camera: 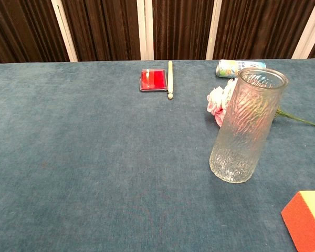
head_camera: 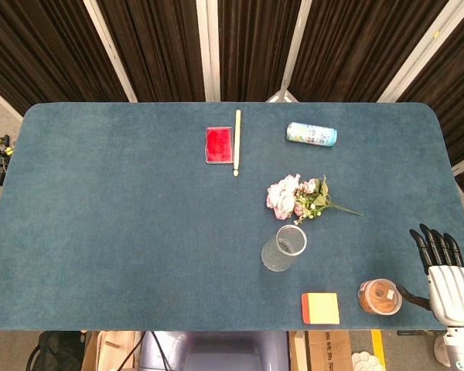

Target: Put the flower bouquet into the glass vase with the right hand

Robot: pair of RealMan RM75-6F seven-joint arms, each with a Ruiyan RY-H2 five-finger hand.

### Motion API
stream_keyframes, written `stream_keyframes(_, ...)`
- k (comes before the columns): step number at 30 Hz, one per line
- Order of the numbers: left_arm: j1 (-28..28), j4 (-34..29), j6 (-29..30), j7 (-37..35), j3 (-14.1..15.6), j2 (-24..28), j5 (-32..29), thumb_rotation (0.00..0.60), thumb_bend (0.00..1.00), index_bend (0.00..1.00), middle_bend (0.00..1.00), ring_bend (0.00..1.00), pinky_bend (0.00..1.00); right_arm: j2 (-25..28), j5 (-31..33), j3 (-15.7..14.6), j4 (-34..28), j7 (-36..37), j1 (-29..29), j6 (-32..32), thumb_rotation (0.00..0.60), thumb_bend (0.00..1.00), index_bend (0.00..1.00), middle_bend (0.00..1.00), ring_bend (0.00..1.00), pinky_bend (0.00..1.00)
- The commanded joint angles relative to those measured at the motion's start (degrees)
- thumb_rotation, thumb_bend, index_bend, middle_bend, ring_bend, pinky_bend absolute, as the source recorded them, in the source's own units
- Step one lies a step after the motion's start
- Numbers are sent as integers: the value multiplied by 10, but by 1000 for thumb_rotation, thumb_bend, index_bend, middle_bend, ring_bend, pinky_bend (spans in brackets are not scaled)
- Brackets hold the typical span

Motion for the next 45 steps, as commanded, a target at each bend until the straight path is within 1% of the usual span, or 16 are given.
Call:
stream_keyframes(1,1,1,0,-2,1,1,1,600,345,129,0,0,110,0,-1,-1,0,0,0,1,600,0,77,31,0,0)
stream_keyframes(9,6,0,10,-3,4,2,10,600,345,129,0,0,110,6,-5,-3,-1,8,-2,3,600,0,77,31,0,0)
stream_keyframes(14,3,0,5,3,3,-1,9,600,345,129,0,0,110,8,-2,-2,-4,12,-3,4,600,0,78,31,0,0)
stream_keyframes(24,9,-2,17,8,9,-1,22,600,345,129,0,0,110,10,-7,-4,3,44,0,-2,600,0,78,31,0,0)
stream_keyframes(29,12,-1,24,-4,9,0,26,600,345,129,0,0,110,9,-3,-2,4,55,6,-13,600,0,74,31,0,0)
stream_keyframes(32,13,2,25,-7,8,1,24,600,345,129,0,0,110,11,3,3,3,68,20,-33,600,0,67,31,0,0)
stream_keyframes(35,12,2,23,-6,8,1,22,600,345,129,0,0,110,20,17,16,-1,89,46,-72,600,0,55,31,0,0)
stream_keyframes(38,11,0,22,-2,8,0,24,600,345,129,0,0,110,30,44,38,-3,117,86,-131,600,0,50,31,0,0)
stream_keyframes(42,8,-1,20,5,7,-5,24,600,345,129,0,0,110,32,90,67,-1,127,135,-201,600,0,49,31,0,0)
stream_keyframes(45,6,-3,15,15,7,-7,23,600,344,129,0,0,110,32,138,86,-3,134,173,-267,600,0,45,30,0,0)
